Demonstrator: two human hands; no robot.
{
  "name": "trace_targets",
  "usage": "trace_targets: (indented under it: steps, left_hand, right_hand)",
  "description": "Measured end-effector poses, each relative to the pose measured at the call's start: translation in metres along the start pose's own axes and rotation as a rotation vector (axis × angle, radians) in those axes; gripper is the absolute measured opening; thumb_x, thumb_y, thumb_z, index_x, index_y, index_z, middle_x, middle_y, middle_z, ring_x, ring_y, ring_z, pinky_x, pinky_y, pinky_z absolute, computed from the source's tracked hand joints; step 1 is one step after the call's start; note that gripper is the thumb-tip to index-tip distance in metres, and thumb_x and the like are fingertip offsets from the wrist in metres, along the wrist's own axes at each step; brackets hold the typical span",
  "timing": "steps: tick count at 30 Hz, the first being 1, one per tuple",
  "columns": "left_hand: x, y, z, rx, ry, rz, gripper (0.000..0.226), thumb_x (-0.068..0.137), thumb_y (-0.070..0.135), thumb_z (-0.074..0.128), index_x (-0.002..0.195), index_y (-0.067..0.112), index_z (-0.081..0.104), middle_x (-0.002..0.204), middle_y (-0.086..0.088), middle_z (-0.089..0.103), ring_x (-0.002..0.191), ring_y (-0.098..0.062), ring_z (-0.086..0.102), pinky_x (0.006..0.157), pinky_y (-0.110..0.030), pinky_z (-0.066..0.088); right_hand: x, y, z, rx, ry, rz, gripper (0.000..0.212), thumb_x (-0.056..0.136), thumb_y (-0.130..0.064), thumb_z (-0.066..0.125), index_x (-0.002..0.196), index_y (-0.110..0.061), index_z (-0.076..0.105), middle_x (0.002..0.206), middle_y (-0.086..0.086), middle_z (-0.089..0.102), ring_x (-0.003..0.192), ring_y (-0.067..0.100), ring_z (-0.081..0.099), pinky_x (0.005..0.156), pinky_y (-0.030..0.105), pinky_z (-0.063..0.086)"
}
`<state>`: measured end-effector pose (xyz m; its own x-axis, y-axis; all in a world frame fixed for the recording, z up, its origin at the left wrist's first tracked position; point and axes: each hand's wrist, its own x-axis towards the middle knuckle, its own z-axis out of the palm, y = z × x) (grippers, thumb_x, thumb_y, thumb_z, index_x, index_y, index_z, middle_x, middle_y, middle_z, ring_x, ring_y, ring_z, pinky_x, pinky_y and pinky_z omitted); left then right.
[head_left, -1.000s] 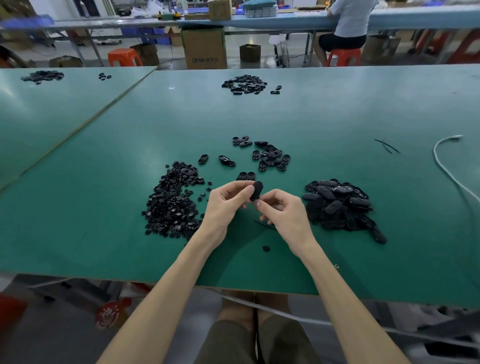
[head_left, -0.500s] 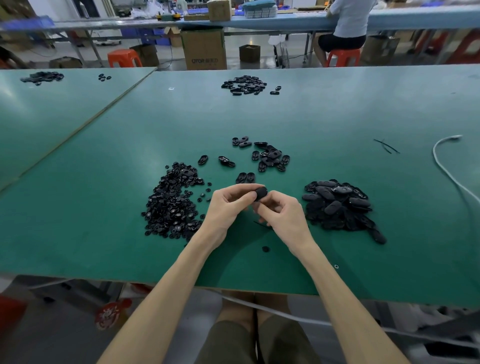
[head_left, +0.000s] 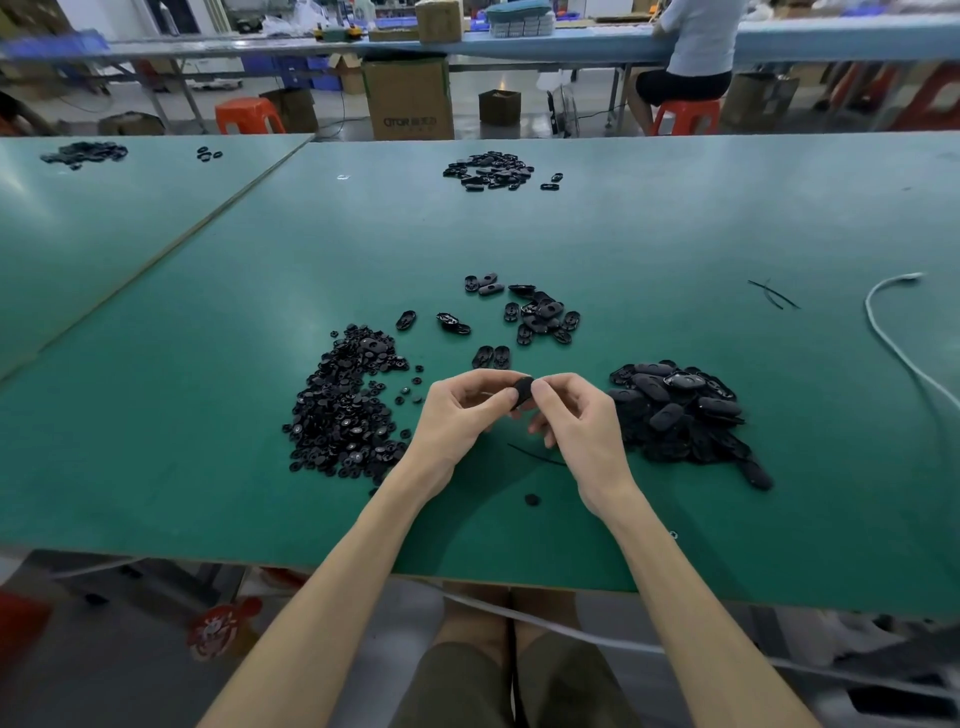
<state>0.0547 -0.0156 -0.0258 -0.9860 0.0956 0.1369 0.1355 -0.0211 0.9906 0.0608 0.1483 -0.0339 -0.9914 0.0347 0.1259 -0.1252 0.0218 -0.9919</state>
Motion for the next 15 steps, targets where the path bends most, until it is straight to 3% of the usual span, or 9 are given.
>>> trace_targets:
  steps: [15]
  left_hand:
    - [-0.0011, -0.0006, 0.0012, -0.004, -0.001, 0.004, 0.014, 0.095, 0.009, 0.072, 0.108, 0.012, 0.075, 0.095, -0.003, 0.078, 0.086, -0.011, 0.072, 0.069, -0.016, 0.05]
  right_hand:
    - [-0.0006, 0.0013, -0.0013, 0.02, -0.005, -0.012, 0.011, 0.1, -0.018, 0.069, 0.092, -0.009, 0.072, 0.08, 0.005, 0.078, 0.062, 0.012, 0.064, 0.054, 0.022, 0.047]
